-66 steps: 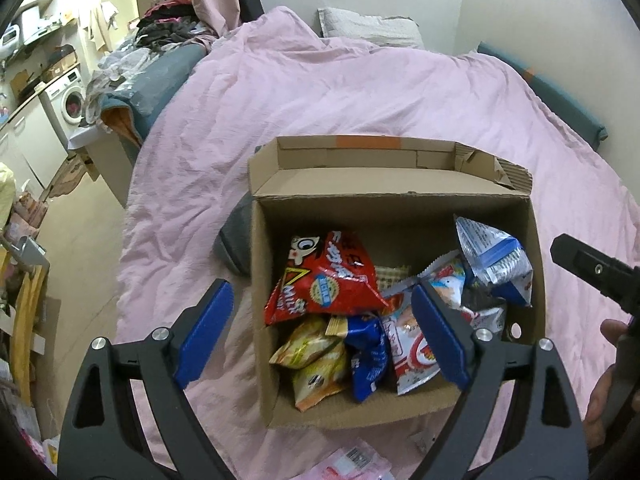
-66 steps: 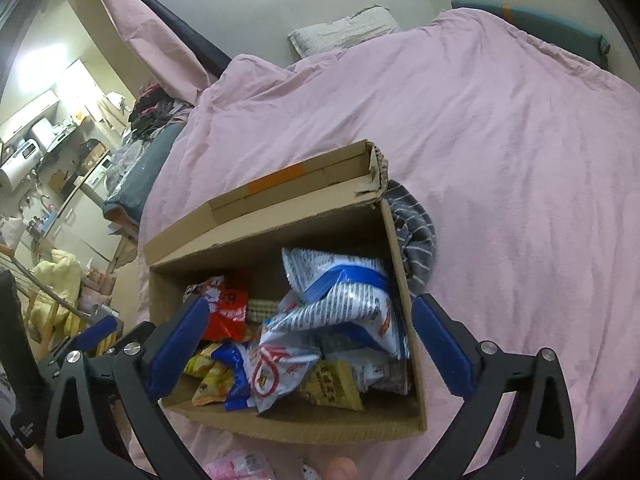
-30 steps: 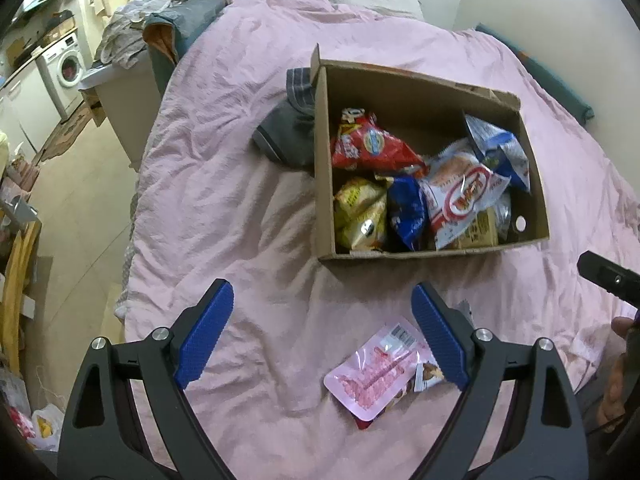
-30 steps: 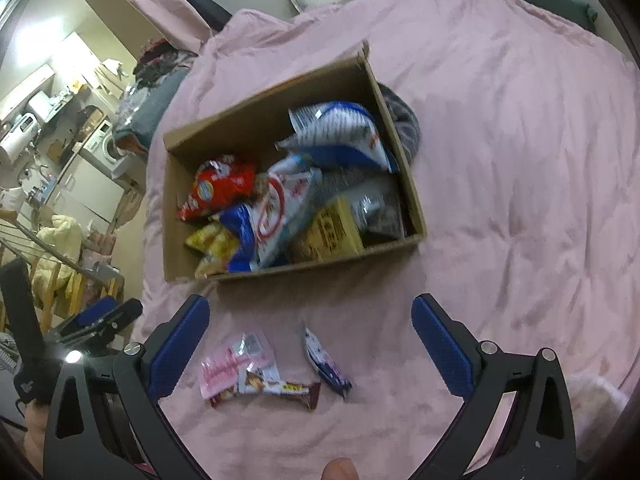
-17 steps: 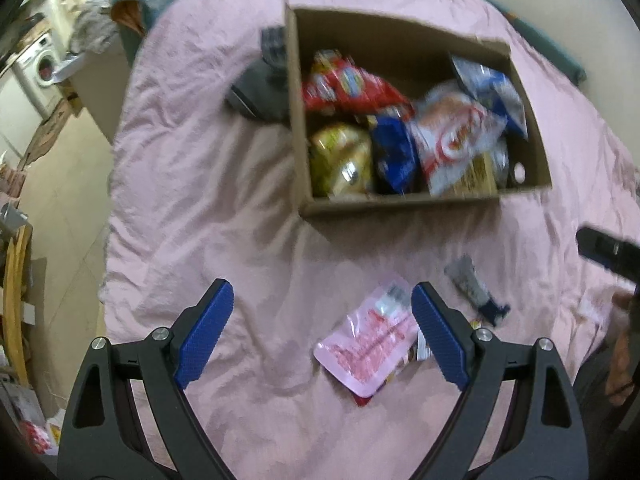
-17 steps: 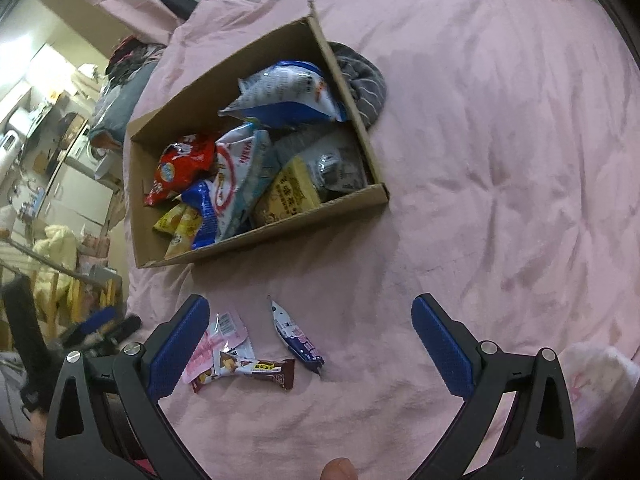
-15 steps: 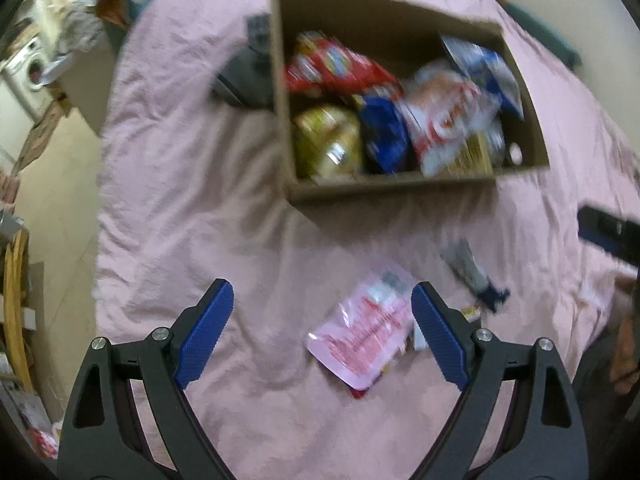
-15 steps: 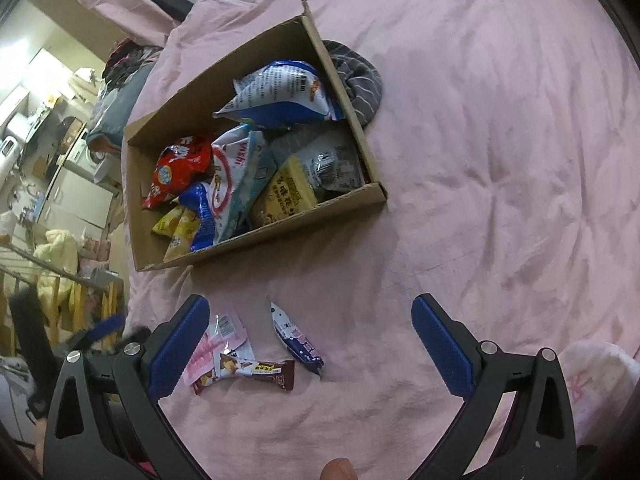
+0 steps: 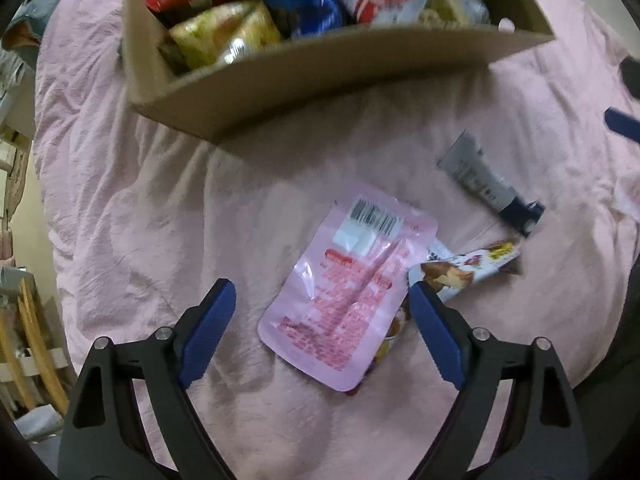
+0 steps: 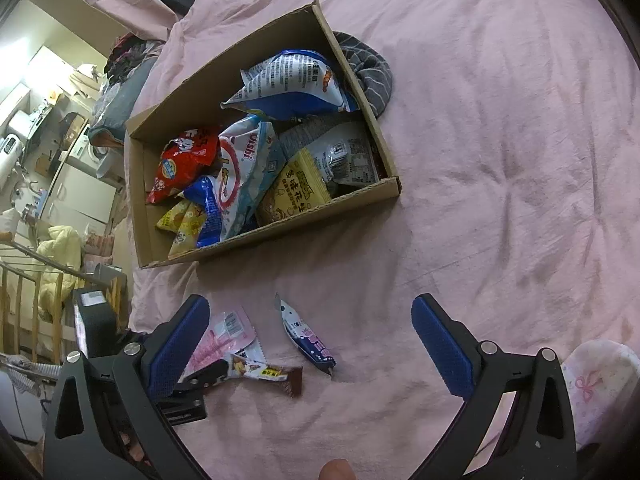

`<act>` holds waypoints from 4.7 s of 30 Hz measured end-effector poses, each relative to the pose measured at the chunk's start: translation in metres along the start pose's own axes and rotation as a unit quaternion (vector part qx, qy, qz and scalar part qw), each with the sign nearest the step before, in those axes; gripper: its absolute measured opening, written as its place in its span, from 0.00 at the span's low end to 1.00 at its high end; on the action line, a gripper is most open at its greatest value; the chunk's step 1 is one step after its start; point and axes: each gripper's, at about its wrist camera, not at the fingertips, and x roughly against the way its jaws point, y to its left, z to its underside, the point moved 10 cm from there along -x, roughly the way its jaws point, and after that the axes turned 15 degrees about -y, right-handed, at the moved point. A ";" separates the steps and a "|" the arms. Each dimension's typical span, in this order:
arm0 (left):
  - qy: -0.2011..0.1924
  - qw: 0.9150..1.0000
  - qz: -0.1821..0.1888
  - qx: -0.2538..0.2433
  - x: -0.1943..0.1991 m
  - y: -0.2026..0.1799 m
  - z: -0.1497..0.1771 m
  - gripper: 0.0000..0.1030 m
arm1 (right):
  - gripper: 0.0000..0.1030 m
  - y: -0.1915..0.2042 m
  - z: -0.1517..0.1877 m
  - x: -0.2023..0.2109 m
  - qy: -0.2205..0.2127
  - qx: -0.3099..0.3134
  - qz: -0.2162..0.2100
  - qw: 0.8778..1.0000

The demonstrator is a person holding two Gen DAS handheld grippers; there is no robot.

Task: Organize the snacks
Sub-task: 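Withdraw both open tools toward the pink packet and remaining wafer bars, then grasp the pink packet with the left tool while the right tool grasps the white-blue bar, then carry the pink packet and white-blue bar over the box and lower them in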

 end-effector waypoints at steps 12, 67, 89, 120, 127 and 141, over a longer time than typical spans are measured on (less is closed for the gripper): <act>0.021 0.998 0.063 -0.002 -0.024 -0.014 -0.013 0.70 | 1.00 0.002 0.002 -0.003 0.004 0.002 -0.001 1.000; -0.075 0.986 -0.035 0.143 0.044 0.054 -0.007 0.48 | 0.17 0.035 0.058 -0.061 0.109 0.171 0.027 0.979; -0.124 0.976 -0.071 0.164 0.061 0.060 -0.008 0.48 | 0.17 0.048 0.039 -0.008 0.069 0.140 -0.046 0.987; -0.289 0.943 -0.085 0.140 0.147 0.073 -0.143 0.48 | 0.17 0.093 -0.088 0.024 -0.122 0.086 -0.127 0.981; -0.293 0.943 -0.089 0.132 0.123 0.076 -0.156 0.48 | 0.17 0.083 -0.107 0.002 -0.127 0.081 -0.104 0.983; -0.285 0.945 -0.022 0.157 0.083 0.074 -0.164 0.48 | 0.17 0.075 -0.104 -0.044 -0.084 0.083 -0.074 0.990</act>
